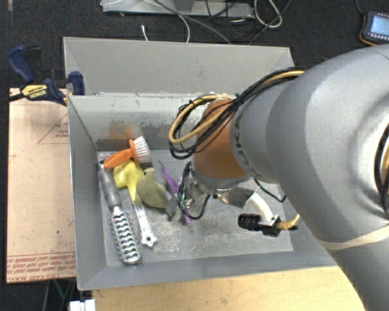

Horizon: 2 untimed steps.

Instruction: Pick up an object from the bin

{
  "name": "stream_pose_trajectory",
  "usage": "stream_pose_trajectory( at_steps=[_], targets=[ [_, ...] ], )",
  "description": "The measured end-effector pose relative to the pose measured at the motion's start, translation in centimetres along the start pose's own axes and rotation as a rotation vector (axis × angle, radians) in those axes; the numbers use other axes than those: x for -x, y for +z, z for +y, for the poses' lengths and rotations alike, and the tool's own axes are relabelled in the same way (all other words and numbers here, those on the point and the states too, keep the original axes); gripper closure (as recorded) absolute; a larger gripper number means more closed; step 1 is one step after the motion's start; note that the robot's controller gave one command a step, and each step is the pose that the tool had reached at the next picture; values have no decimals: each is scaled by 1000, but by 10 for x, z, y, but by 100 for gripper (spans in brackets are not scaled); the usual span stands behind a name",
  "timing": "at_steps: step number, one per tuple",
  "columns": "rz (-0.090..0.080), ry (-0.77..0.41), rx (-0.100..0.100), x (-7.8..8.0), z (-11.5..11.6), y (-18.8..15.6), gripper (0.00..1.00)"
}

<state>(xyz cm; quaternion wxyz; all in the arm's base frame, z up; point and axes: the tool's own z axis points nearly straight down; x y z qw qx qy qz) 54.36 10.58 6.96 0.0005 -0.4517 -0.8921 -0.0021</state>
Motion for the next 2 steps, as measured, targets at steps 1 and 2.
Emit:
stream_pose_trajectory(
  at_steps=[1,2],
  targets=[
    [5,-1,-12,-2,-4,-24,100],
    [1,-2,-1,0,0,-68,100]
  ],
)
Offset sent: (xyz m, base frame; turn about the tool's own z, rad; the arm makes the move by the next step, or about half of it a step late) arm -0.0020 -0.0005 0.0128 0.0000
